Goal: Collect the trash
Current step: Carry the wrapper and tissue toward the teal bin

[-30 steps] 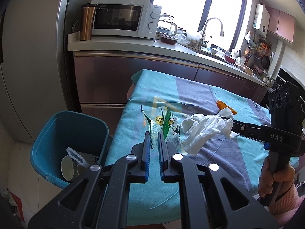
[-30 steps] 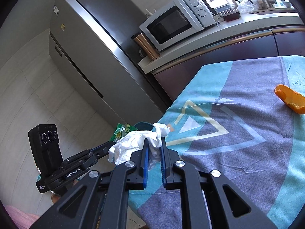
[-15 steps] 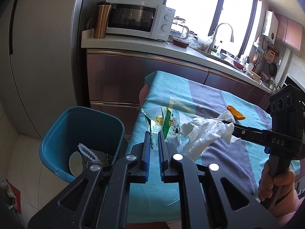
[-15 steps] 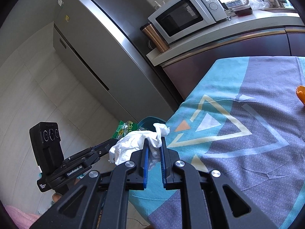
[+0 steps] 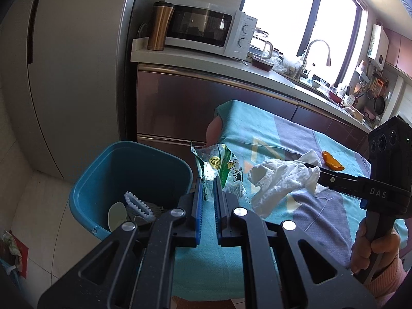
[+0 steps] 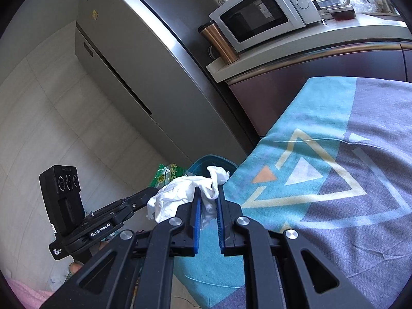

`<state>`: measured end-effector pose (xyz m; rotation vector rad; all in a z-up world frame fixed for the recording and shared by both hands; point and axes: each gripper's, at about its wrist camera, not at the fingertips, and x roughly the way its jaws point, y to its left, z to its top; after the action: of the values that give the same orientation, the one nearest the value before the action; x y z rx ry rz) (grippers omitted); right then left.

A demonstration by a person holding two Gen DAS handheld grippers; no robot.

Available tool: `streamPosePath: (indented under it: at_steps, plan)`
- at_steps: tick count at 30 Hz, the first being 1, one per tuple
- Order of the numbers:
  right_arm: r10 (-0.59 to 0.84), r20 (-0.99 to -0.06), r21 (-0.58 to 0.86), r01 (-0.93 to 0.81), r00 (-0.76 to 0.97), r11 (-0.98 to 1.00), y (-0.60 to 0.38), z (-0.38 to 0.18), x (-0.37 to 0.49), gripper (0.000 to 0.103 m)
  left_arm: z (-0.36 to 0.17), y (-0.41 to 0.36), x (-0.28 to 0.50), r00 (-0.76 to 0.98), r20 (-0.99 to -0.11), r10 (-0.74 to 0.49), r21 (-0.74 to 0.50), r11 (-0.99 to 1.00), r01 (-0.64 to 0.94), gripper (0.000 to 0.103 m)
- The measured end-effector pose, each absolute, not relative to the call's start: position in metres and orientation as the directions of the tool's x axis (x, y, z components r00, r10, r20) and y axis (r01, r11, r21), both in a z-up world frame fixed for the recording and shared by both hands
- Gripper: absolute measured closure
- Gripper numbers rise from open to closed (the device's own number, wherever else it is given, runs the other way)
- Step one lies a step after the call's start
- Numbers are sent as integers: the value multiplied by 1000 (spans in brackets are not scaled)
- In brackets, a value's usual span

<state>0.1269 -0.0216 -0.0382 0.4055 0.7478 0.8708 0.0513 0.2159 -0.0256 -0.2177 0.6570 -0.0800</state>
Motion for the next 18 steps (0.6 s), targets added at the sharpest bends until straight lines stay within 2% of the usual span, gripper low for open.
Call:
streamPosePath:
  at_steps: [18]
  plan:
    - [804,-460,570,-570,376,592,20,-38,141,93,-40,260,52,782,-621,-52,-228,967,-117,95]
